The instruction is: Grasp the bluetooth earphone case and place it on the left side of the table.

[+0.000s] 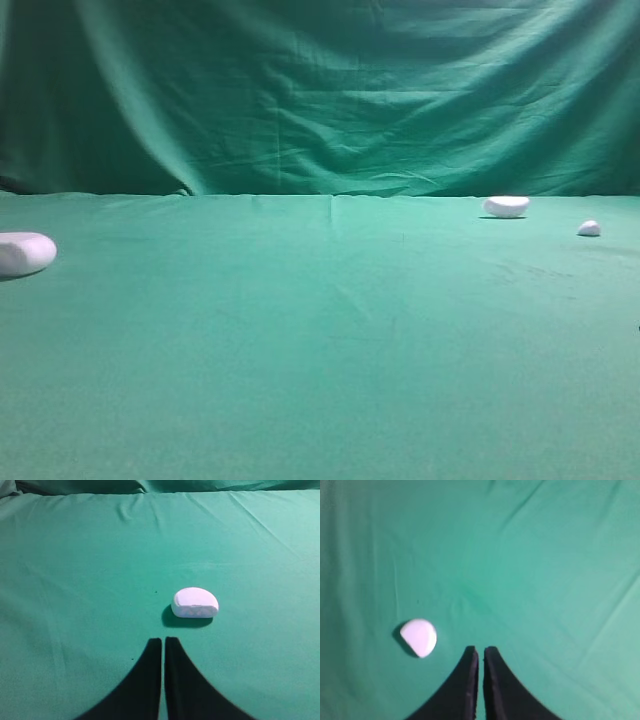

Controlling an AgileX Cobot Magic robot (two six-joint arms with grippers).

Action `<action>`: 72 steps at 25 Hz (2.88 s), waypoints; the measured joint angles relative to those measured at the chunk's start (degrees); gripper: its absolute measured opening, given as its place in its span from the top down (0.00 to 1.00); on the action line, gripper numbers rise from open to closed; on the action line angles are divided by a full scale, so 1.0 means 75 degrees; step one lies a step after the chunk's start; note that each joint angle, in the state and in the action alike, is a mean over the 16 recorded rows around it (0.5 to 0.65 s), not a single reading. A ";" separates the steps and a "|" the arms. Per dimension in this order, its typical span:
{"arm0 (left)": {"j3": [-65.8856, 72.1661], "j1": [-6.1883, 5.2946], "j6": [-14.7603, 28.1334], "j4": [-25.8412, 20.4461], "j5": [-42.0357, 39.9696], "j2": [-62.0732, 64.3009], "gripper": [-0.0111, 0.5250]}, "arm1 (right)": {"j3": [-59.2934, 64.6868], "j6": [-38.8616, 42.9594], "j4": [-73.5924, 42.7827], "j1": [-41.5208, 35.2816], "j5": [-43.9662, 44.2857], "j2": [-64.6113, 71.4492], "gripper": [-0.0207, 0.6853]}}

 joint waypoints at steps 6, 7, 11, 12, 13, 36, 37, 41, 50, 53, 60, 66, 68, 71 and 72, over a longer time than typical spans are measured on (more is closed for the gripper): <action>0.0000 0.0000 0.0000 0.0000 0.0000 0.0000 0.98 | 0.1440 0.0037 0.0015 -0.0381 0.0054 -0.1935 0.97; 0.0000 0.0000 0.0000 0.0000 0.0000 0.0000 0.98 | 0.1788 0.0056 -0.0004 -0.0414 0.0058 -0.2280 0.97; 0.0000 0.0000 0.0000 0.0000 0.0000 0.0000 0.98 | 0.3464 0.0193 -0.0095 -0.0483 0.0012 -0.3685 0.97; 0.0000 0.0000 0.0000 0.0000 0.0000 0.0000 0.98 | 0.3928 0.0238 -0.0118 -0.0489 -0.0039 -0.4038 0.97; 0.0000 0.0000 0.0000 0.0000 0.0000 0.0000 0.98 | 0.4392 0.0284 -0.0138 -0.0492 -0.0106 -0.4395 0.97; 0.0000 0.0000 0.0000 0.0000 0.0000 0.0000 0.98 | 1.0653 0.0054 0.0704 -0.0505 -0.2989 -1.0048 0.97; 0.0000 0.0000 0.0000 0.0000 0.0000 0.0000 0.98 | 1.0693 -0.0045 0.0705 -0.0525 -0.2987 -1.0099 0.97; 0.0000 0.0000 0.0000 0.0000 0.0000 0.0000 0.98 | 1.0951 -0.0448 0.0664 -0.0775 -0.3188 -1.0313 0.97; 0.0000 0.0000 0.0000 0.0000 0.0000 0.0000 0.98 | 1.2897 -0.0814 0.0557 -0.2474 -0.5160 -1.1609 0.97; 0.0000 0.0000 0.0000 0.0000 0.0000 0.0000 0.98 | 1.3868 -0.0821 0.0564 -0.3258 -0.5999 -1.2313 0.97; 0.0000 0.0000 0.0000 0.0000 0.0000 0.0000 0.98 | 1.5883 -0.0796 0.0604 -0.4749 -0.7264 -1.3881 0.97; 0.0000 0.0000 0.0000 0.0000 0.0000 0.0000 0.98 | 1.6690 -0.0754 0.0619 -0.5322 -0.7325 -1.4622 0.97; 0.0000 0.0000 0.0000 0.0000 0.0000 0.0000 0.98 | 1.6804 -0.0741 0.0622 -0.5412 -0.7239 -1.4734 0.97; 0.0000 0.0000 0.0000 0.0000 0.0000 0.0000 0.98 | 1.6873 -0.0722 0.0625 -0.5478 -0.7104 -1.4808 0.97; 0.0000 0.0000 0.0000 0.0000 0.0000 0.0000 0.98 | 1.6877 -0.0718 0.0626 -0.5486 -0.7059 -1.4816 0.97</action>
